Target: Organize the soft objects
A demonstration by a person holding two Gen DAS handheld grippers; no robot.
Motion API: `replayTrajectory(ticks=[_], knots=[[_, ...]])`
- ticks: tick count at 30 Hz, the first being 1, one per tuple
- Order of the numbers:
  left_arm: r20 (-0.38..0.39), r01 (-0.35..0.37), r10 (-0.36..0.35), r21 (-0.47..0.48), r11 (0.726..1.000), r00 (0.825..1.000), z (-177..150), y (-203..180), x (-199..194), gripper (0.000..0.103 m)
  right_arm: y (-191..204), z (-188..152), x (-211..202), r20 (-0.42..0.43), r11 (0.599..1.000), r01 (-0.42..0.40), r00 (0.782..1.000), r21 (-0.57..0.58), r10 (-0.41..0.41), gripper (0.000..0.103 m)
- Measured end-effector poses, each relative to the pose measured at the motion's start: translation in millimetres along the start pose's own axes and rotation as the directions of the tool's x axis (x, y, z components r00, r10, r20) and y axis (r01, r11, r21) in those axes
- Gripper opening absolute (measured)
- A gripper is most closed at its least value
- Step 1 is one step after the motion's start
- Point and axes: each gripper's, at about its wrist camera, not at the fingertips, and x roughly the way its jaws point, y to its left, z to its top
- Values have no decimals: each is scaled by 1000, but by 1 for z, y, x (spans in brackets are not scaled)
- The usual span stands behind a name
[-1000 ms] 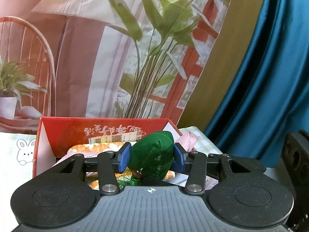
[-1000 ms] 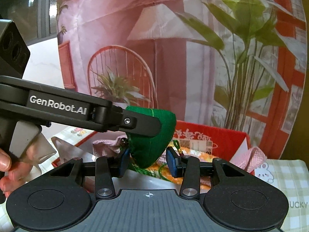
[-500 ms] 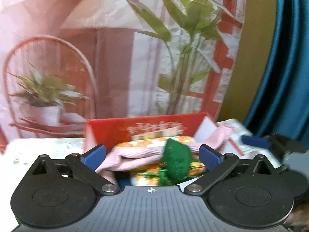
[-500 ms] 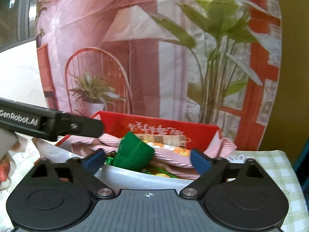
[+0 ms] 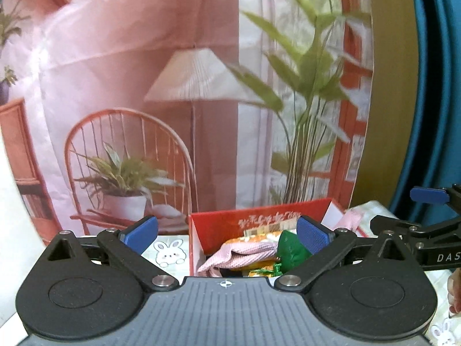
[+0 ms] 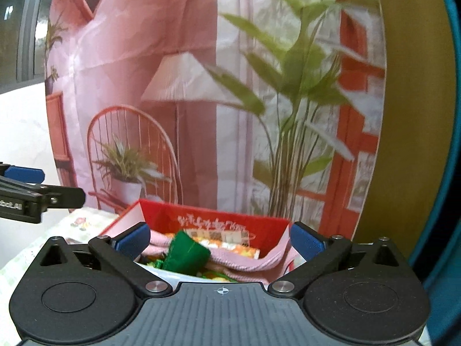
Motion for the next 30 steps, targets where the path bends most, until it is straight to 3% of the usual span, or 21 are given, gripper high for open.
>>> replayTrajectory(ticks=[17, 30], knots=[[137, -74, 81, -56, 996, 987, 25, -2, -142, 103, 17, 45, -127, 86, 999, 4, 996, 51, -9, 103], [150, -116, 123, -57, 992, 981, 24, -1, -164, 103, 15, 53, -155, 95, 998, 41, 994, 53, -46, 103]])
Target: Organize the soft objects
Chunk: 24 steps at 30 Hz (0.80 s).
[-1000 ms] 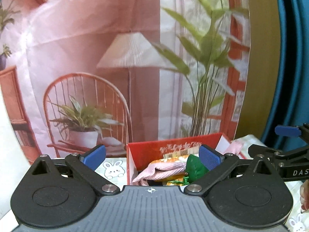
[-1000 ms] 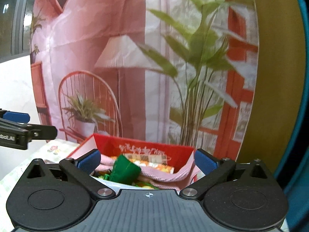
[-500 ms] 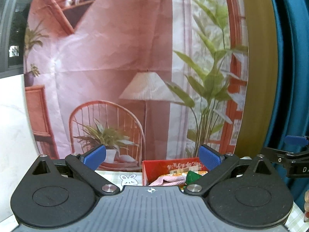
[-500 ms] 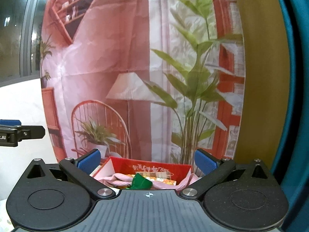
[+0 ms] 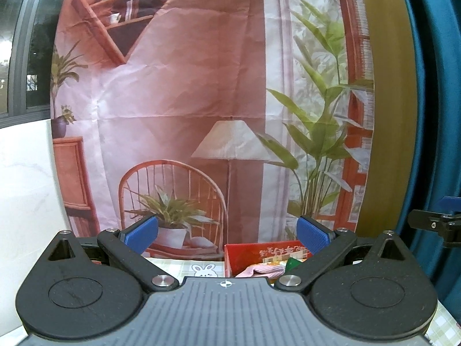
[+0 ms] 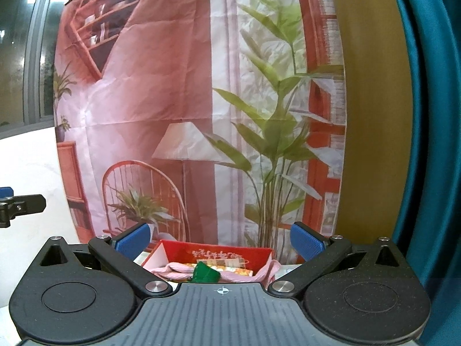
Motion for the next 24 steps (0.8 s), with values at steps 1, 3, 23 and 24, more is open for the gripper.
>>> replayTrajectory(ticks=[1, 3, 23, 24], knots=[[-1, -2, 2, -2, 1000, 1000, 0, 1, 0, 103, 0, 0, 0, -1, 1000, 2, 1000, -2, -2, 103], [-1, -8, 8, -3, 1000, 1000, 0, 2, 1, 103, 0, 1, 0, 0, 1000, 9, 1000, -6, -9, 103], [-14, -17, 17, 2, 1000, 1000, -1, 2, 1, 103, -4, 1, 2, -10, 1000, 26, 1000, -11, -26, 103], [-14, -18, 18, 2, 1000, 1000, -1, 2, 0, 103, -4, 1, 2, -11, 1000, 26, 1000, -11, -26, 103]])
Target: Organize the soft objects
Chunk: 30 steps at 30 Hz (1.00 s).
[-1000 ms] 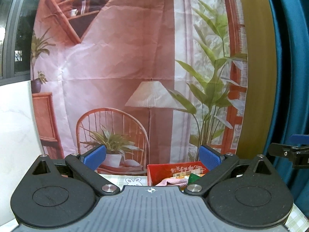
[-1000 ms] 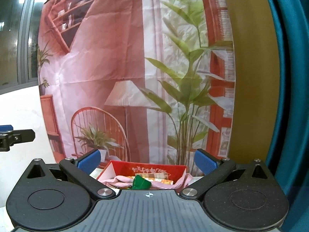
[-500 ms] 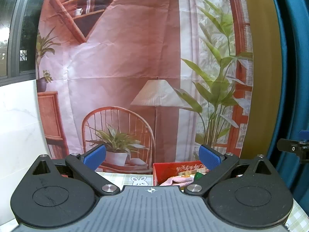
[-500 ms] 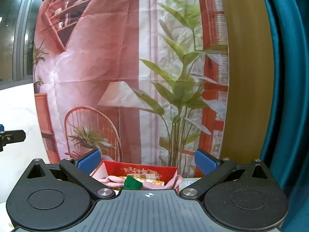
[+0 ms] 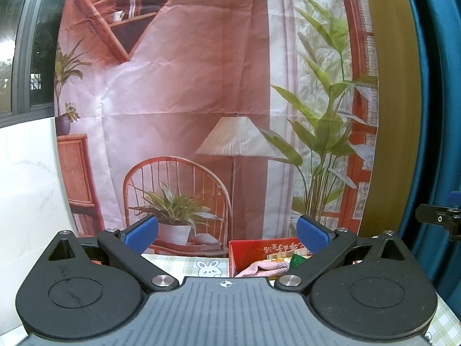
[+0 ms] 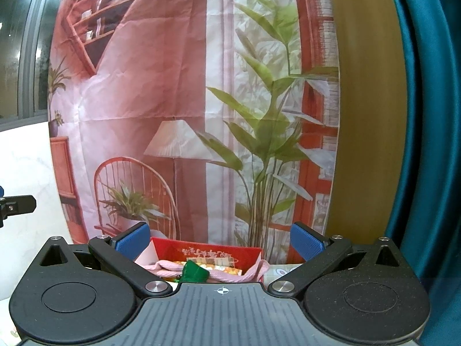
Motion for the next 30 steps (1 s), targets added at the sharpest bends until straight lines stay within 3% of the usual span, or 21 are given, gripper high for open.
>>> replayTrajectory(ticks=[30], knots=[[9, -1, 2, -8, 1000, 1000, -2, 1, -4, 103, -1, 4, -8, 17, 1000, 11, 1000, -10, -11, 103]])
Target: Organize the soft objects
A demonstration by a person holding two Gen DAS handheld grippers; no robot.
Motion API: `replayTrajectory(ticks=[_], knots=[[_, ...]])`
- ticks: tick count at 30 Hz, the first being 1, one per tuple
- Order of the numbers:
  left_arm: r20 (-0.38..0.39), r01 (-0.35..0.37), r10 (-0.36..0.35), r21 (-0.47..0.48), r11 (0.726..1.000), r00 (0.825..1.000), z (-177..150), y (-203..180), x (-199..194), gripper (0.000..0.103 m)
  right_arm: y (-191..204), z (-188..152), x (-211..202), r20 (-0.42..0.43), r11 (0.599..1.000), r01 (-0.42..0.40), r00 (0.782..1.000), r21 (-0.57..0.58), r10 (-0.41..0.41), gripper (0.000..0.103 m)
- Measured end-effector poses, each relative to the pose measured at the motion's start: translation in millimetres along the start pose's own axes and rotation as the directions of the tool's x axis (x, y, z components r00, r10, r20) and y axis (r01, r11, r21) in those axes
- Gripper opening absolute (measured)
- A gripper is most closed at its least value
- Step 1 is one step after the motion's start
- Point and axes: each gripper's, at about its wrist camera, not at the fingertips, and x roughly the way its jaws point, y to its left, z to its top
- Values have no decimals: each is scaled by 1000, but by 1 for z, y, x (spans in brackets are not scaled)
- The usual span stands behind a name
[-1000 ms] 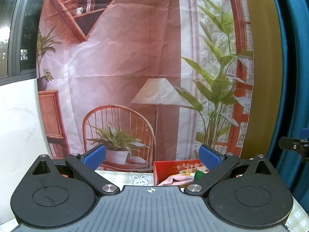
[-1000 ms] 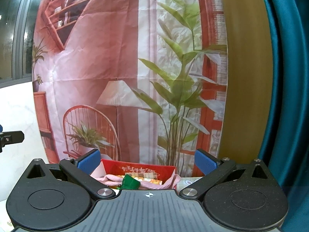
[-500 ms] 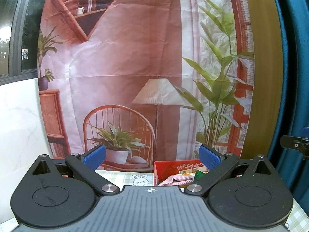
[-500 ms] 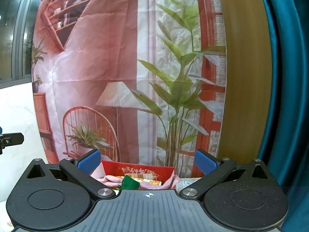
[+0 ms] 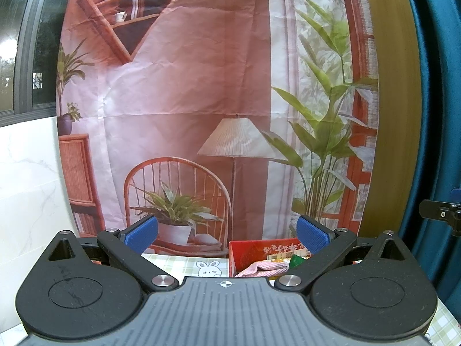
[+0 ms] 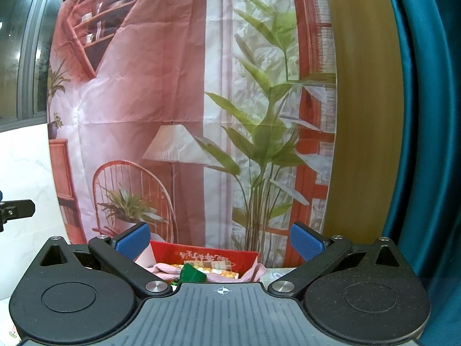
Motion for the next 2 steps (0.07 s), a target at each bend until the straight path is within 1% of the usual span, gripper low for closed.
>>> replayTrajectory(ticks=[2], knots=[[2, -5, 5, -3, 1000, 1000, 0, 0, -1, 103, 0, 0, 0, 1, 1000, 0, 1000, -1, 0, 103]])
